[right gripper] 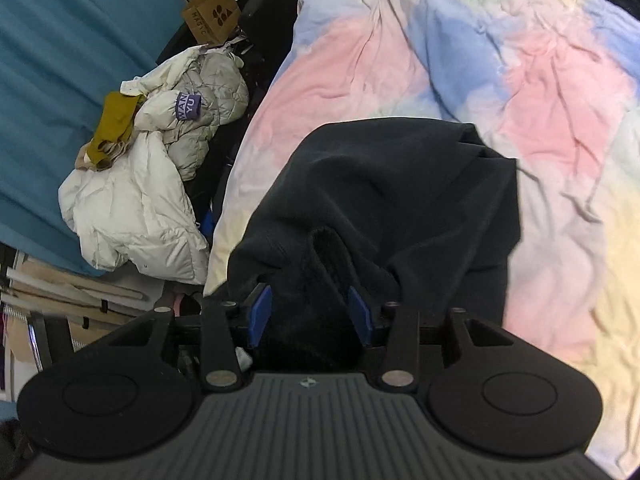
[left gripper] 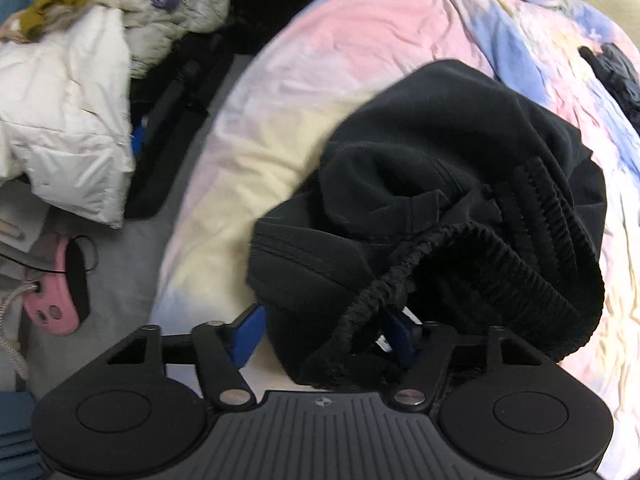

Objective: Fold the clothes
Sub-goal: 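Lower both grippers onto the black sweatpants and close them on the waistband, then lift the sweatpants by the waistband with both grippers and shake them out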

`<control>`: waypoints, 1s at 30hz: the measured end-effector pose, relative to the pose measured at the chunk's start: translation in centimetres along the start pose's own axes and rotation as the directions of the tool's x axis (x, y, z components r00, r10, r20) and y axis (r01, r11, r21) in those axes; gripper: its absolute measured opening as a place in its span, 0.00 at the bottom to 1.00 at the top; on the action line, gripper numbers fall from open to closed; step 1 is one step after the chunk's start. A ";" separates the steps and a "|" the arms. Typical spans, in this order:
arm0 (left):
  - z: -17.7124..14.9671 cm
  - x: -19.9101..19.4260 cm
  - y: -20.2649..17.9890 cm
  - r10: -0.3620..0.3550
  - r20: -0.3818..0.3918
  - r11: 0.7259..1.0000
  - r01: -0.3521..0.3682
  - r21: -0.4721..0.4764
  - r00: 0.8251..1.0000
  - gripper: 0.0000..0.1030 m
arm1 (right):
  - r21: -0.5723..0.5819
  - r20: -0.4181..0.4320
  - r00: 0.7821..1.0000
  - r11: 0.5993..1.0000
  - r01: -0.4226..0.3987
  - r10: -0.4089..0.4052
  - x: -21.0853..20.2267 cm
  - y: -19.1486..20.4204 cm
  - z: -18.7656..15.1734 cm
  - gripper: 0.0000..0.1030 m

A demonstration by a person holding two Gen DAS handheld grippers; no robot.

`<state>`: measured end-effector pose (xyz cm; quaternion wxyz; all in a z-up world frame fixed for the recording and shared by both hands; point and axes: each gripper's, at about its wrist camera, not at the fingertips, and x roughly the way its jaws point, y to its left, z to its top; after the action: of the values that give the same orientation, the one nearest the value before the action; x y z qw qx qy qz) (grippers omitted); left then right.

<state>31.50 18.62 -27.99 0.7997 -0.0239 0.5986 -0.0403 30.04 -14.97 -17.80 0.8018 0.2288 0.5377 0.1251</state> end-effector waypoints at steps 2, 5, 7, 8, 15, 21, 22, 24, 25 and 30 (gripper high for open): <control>0.0 0.5 -0.1 -0.022 -0.012 1.000 0.022 0.010 1.000 0.62 | 0.018 -0.025 1.000 1.000 -0.010 0.011 1.9 -0.1 1.0 0.45; 0.1 1.0 -0.4 -0.039 -0.027 0.999 0.040 0.037 0.999 0.58 | 0.025 -0.085 0.996 1.000 -0.016 0.018 5.1 -0.2 2.1 0.45; 0.3 1.2 -0.5 -0.042 -0.032 0.998 0.043 0.041 0.999 0.58 | 0.022 -0.123 0.992 1.000 -0.007 0.009 7.0 -0.1 2.4 0.45; 0.4 1.4 -0.4 -0.047 -0.035 0.998 0.048 0.034 0.998 0.58 | 0.018 -0.130 0.992 1.000 0.004 -0.002 7.8 -0.1 2.6 0.45; 0.9 1.5 0.7 -0.101 -0.040 0.995 0.101 0.014 0.994 0.60 | 0.052 -0.238 0.966 0.995 -0.087 0.097 12.2 -0.6 2.7 0.50; 0.5 1.5 1.9 -0.146 -0.036 0.989 0.145 -0.042 0.989 0.60 | 0.101 -0.214 0.971 0.991 -0.085 0.105 13.2 -0.9 3.1 0.45; 0.5 1.4 1.9 -0.154 -0.033 0.987 0.153 -0.044 0.987 0.52 | 0.096 -0.212 0.972 0.992 -0.080 0.099 13.2 -0.8 3.0 0.34; 0.4 1.4 2.3 -0.199 -0.021 0.976 0.196 -0.093 0.980 0.35 | 0.063 -0.214 0.971 0.993 -0.095 0.106 12.8 -0.5 2.9 0.21; 0.3 1.3 2.5 -0.216 -0.016 0.969 0.213 -0.127 0.976 0.31 | 0.050 -0.202 0.974 0.994 -0.100 0.108 12.3 -0.5 2.8 0.15; -1.0 -1.4 2.2 -0.196 0.062 0.959 0.205 -0.195 0.979 0.20 | 0.049 -0.123 0.984 0.991 -0.127 0.133 8.7 -0.4 2.0 0.09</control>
<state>30.23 20.93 -27.10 0.7975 -0.1656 0.5770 -0.0603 35.22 -11.89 -24.34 0.7515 0.2716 0.5736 0.1801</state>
